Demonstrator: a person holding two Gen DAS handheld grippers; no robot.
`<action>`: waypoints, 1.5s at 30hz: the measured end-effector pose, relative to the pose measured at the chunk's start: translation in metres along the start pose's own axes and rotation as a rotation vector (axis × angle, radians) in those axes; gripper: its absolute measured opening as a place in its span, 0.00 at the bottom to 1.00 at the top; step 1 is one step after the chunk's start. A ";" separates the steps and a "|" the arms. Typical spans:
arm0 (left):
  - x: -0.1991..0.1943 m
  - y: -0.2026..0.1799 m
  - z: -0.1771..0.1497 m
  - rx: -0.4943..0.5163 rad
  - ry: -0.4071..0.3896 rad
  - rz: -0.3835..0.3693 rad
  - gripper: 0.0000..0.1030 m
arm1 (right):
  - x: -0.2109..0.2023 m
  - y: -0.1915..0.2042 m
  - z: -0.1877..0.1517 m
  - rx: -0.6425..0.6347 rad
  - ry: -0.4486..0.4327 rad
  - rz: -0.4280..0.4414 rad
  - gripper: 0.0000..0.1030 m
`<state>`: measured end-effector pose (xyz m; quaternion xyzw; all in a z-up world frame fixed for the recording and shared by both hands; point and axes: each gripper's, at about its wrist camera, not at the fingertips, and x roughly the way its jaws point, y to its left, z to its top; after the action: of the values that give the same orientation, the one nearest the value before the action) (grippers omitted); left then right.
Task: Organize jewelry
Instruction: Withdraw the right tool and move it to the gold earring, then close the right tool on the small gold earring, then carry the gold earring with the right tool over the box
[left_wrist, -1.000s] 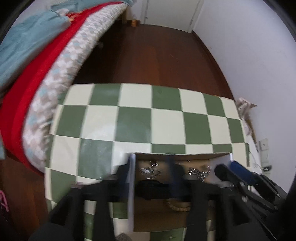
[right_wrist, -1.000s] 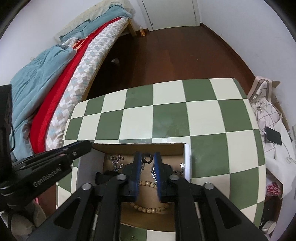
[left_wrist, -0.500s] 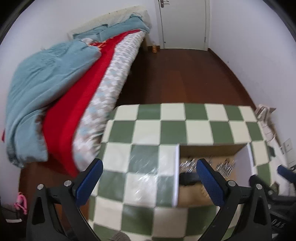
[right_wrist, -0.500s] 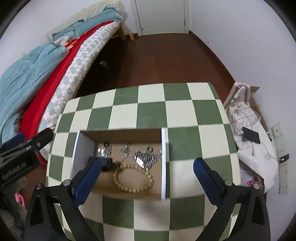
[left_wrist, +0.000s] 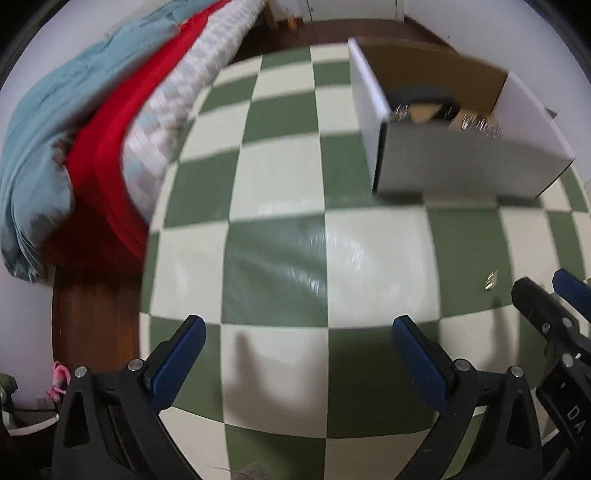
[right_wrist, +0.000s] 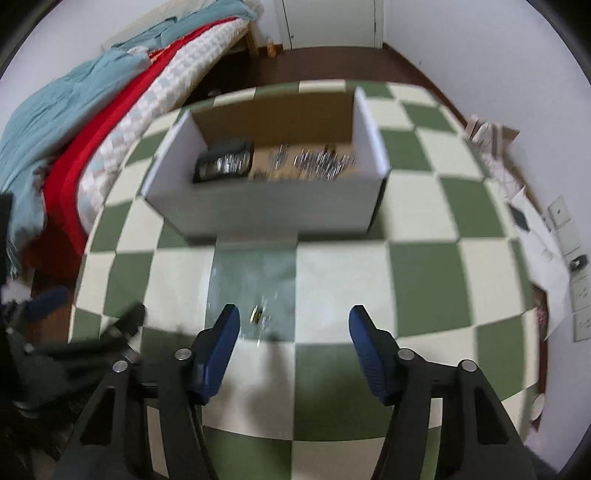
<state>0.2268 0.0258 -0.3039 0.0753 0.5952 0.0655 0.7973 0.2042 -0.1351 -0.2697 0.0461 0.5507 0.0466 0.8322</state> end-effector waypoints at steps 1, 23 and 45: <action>0.005 0.001 -0.001 -0.007 0.005 -0.005 0.99 | 0.007 0.001 -0.005 0.000 0.002 0.005 0.58; 0.009 0.006 0.000 -0.052 -0.026 -0.079 0.73 | 0.034 0.016 -0.010 -0.067 -0.023 0.007 0.05; -0.085 0.003 0.084 -0.086 -0.221 -0.147 0.98 | -0.065 -0.021 0.043 0.043 -0.200 0.107 0.04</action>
<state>0.2835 0.0086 -0.2003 0.0041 0.5044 0.0236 0.8631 0.2194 -0.1650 -0.1964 0.0977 0.4625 0.0740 0.8781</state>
